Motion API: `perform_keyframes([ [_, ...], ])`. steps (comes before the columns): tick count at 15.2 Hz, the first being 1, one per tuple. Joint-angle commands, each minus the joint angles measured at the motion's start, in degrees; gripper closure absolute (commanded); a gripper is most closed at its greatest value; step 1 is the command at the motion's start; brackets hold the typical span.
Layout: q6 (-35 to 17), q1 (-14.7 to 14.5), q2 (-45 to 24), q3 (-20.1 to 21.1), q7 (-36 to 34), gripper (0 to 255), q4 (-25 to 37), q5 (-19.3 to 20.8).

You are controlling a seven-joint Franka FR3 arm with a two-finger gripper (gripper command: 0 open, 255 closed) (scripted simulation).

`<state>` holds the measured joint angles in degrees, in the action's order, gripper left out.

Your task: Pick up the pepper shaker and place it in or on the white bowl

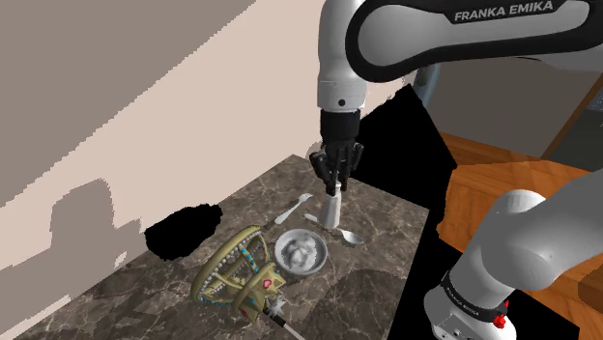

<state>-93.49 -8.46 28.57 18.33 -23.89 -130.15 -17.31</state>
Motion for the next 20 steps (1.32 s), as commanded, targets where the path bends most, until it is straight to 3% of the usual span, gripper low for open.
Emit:
perform_keyframes([
  [1,-0.56,0.0,-4.45,1.86,-2.31,255,4.36,0.07],
  [3,-0.76,0.11,-9.89,3.84,-4.99,255,10.03,0.87],
  [20,-13.94,-0.32,-12.16,5.47,-3.35,255,-1.01,0.17],
])
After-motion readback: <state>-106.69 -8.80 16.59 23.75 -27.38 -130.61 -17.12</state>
